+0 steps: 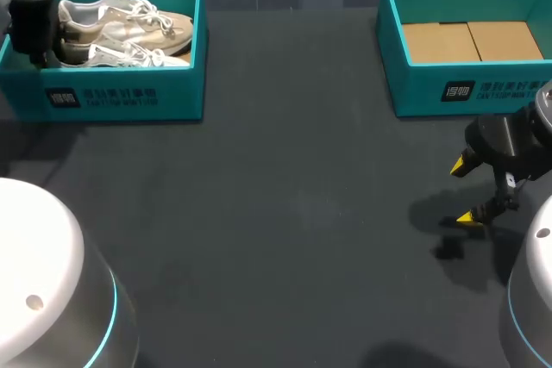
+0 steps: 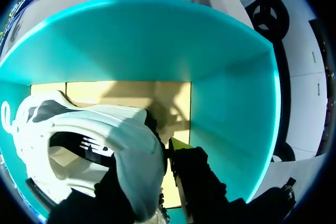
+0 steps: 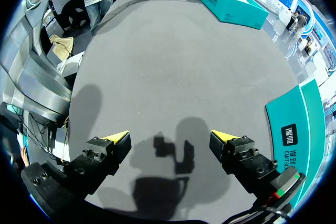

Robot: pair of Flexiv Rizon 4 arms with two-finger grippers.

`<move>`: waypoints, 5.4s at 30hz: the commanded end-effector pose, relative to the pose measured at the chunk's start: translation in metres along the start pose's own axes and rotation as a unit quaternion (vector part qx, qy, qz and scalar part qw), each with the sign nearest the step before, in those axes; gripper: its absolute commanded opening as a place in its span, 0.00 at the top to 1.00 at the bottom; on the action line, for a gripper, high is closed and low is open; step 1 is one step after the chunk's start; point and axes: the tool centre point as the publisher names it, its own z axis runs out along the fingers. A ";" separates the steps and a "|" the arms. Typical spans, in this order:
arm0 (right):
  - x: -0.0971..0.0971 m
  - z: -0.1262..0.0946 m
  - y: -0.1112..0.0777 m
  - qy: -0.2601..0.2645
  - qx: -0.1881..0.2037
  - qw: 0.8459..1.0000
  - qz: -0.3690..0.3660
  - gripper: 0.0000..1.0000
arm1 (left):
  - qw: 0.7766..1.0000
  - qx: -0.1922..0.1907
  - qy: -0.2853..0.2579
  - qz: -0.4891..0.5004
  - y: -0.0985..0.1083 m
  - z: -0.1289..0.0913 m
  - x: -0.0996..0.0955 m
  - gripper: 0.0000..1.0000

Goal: Take the shoe out of the shoebox, open the shoe tongue, remove and reinsert the insole, then place the shoe into the shoebox

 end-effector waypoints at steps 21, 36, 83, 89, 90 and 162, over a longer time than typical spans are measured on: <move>0.002 0.000 0.000 -0.001 0.000 1.000 0.000 0.00 | 0.999 -0.013 -0.032 -0.041 0.004 -0.062 0.024 1.00; 0.002 0.000 0.000 -0.001 0.000 1.000 0.000 0.00 | 0.996 -0.030 -0.037 -0.080 0.017 -0.114 0.034 1.00; 0.002 0.000 0.000 -0.001 0.000 1.000 0.000 0.00 | 0.993 -0.091 -0.005 -0.070 -0.150 -0.247 -0.002 1.00; 0.002 0.000 0.000 -0.001 0.000 1.000 0.000 0.00 | 0.995 -0.079 0.004 -0.059 -0.186 -0.247 -0.033 1.00; 0.002 0.000 0.000 -0.001 0.000 1.000 0.000 0.00 | 0.995 -0.081 0.004 -0.059 -0.190 -0.246 -0.037 1.00; 0.002 0.000 0.000 -0.001 0.000 1.000 0.000 0.00 | 0.998 -0.023 0.055 0.001 -0.347 -0.128 -0.327 1.00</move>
